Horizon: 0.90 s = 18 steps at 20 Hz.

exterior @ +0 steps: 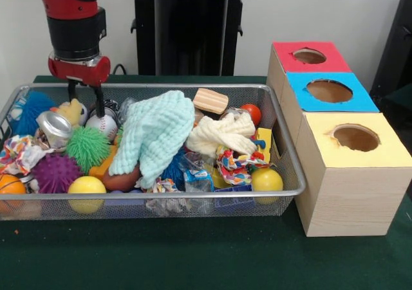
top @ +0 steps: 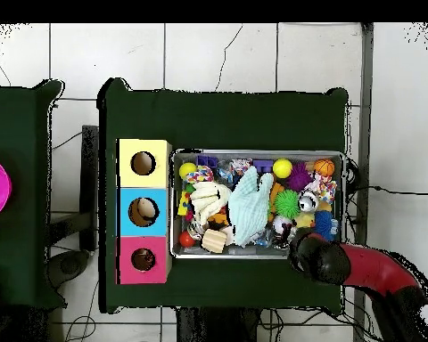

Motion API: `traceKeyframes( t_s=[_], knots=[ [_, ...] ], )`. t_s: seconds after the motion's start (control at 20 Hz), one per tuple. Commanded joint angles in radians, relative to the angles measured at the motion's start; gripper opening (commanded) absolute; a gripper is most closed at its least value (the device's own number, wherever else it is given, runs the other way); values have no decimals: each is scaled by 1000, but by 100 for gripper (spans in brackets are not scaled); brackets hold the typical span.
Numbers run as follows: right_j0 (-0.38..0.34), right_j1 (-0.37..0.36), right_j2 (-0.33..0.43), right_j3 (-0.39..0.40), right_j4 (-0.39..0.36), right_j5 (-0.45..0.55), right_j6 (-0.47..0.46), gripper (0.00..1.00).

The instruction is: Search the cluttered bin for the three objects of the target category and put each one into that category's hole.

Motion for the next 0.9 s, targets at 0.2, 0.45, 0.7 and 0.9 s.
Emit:
traceKeyframes(
  t_s=[0.2, 0.45, 0.7, 0.9],
  knots=[
    [-37, 27, 129, -125, -83, 89, -238, 100],
    [-20, 5, 107, -136, -94, 53, -160, 100],
    [71, -35, -34, -163, -81, 12, 53, 100],
    [222, -30, -240, -177, 10, 51, 316, 100]
  ],
)
